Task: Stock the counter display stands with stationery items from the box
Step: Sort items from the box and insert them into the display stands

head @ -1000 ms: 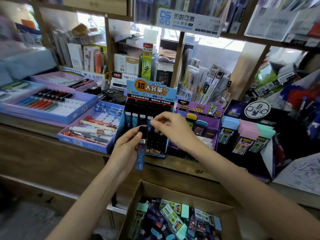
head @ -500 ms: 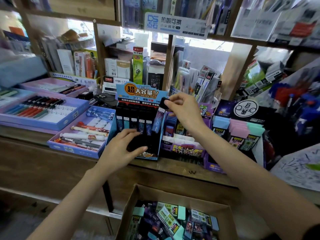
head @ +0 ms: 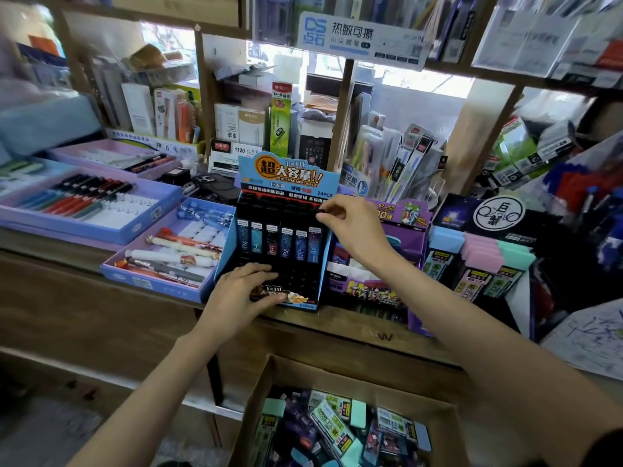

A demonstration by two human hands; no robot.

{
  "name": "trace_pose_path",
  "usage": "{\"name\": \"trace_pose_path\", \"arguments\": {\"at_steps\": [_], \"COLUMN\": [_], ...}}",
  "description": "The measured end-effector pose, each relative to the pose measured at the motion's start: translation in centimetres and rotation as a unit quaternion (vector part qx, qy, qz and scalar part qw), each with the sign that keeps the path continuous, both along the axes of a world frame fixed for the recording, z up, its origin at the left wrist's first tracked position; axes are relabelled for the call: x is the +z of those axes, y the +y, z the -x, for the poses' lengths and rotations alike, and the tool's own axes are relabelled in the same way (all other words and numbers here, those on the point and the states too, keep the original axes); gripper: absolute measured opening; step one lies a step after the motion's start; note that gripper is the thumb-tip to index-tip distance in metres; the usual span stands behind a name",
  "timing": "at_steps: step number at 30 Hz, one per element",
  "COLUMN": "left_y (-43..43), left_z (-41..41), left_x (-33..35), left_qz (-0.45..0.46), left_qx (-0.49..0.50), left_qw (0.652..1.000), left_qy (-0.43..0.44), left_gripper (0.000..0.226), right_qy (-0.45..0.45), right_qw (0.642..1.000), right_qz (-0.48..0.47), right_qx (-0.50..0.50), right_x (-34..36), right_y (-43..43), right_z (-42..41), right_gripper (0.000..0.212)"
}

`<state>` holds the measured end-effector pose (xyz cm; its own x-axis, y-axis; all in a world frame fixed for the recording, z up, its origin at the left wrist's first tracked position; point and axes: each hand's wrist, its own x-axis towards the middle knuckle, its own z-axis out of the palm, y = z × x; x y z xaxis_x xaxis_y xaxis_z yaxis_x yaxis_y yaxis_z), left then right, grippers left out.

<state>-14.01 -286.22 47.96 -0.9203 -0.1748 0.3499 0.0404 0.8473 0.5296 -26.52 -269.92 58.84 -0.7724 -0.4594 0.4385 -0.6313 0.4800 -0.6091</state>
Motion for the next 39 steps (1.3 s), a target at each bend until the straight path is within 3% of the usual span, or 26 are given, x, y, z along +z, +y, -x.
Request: {"name": "trace_pose_path", "arguments": {"at_steps": [6, 11, 16, 22, 26, 31, 36, 39], "left_y": [0.0, 0.0, 0.2, 2.2, 4.6, 8.3, 11.8, 13.4], "left_z": [0.1, -0.1, -0.3, -3.4, -5.8, -7.3, -8.4, -8.8], "left_x": [0.0, 0.1, 0.6, 1.8, -0.2, -5.5, -11.8, -14.9], "left_qz": [0.000, 0.005, 0.024, 0.022, -0.041, -0.079, -0.101, -0.120], "left_qx": [0.001, -0.003, -0.008, -0.010, -0.055, -0.075, -0.069, -0.058], "left_qw": [1.000, 1.000, 1.000, 0.995, 0.997, 0.990, 0.975, 0.965], "left_qy": [-0.005, -0.003, -0.017, 0.097, 0.029, -0.087, -0.185, -0.224], "left_gripper": [0.048, 0.048, 0.048, 0.028, 0.021, 0.023, 0.028, 0.031], "right_qy": [0.020, 0.101, 0.077, 0.108, 0.105, 0.013, 0.070, -0.031], "right_qw": [1.000, 0.991, 0.989, 0.987, 0.985, 0.980, 0.969, 0.971], "right_qz": [-0.007, -0.086, -0.128, -0.118, -0.132, -0.194, -0.228, -0.233], "right_qx": [-0.011, -0.013, -0.018, 0.016, 0.041, 0.043, 0.069, 0.044], "right_x": [-0.6, -1.2, -0.5, -0.5, -3.5, -9.8, -15.3, -19.7], "right_y": [-0.1, -0.3, -0.7, 2.9, 7.9, 14.3, 18.4, 19.6], "right_z": [0.0, 0.3, 0.6, -2.1, -5.3, -8.8, -10.8, -11.2], "right_gripper": [0.014, 0.010, 0.023, 0.027, 0.020, 0.018, 0.012, 0.017]}}
